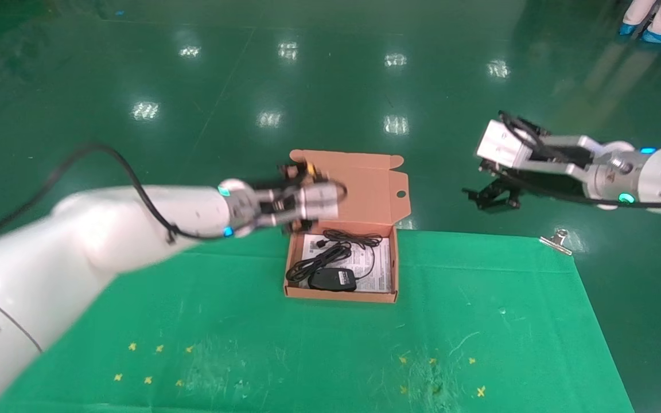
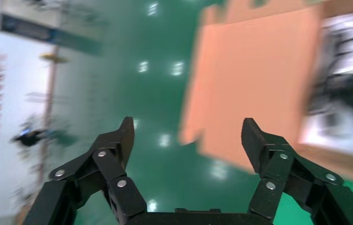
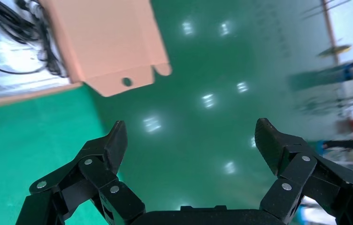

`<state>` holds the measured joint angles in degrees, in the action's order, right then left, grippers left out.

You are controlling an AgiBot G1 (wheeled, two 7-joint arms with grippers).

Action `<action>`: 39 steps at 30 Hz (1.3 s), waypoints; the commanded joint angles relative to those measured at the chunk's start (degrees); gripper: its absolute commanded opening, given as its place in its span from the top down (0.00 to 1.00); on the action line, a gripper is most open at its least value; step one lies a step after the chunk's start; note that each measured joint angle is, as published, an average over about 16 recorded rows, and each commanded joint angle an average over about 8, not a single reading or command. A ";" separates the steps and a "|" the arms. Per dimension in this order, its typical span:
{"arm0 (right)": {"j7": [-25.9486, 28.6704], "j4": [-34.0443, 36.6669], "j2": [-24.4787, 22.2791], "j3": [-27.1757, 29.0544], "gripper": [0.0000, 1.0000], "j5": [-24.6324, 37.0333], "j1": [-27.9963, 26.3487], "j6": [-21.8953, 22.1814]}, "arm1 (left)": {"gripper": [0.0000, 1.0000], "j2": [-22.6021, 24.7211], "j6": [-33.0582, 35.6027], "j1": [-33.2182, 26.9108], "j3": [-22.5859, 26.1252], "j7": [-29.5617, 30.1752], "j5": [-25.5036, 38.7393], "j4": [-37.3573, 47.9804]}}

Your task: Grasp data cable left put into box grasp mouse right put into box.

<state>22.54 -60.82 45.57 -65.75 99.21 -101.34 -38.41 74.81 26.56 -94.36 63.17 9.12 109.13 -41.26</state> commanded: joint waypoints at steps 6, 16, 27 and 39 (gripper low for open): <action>-0.91 -1.13 -0.61 0.40 0.00 0.52 -0.94 -1.05 | 0.00 -1.46 -0.48 -2.02 -1.56 1.01 0.14 0.87; -2.40 -2.71 -1.90 6.77 0.00 -6.93 4.26 -7.11 | 0.00 -6.93 7.86 2.74 -8.05 1.16 -9.33 -3.69; -4.29 -4.74 -3.65 15.45 0.00 -17.12 11.43 -15.22 | 0.00 -13.76 18.52 8.99 -16.18 1.26 -21.37 -9.64; -6.42 -7.02 -5.61 25.19 0.00 -28.55 19.49 -24.33 | 0.00 -21.43 30.48 16.00 -25.30 1.37 -34.89 -16.32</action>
<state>16.47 -67.46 40.29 -42.18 72.56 -83.19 -61.23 54.66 55.06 -79.53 39.38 10.47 76.49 -56.47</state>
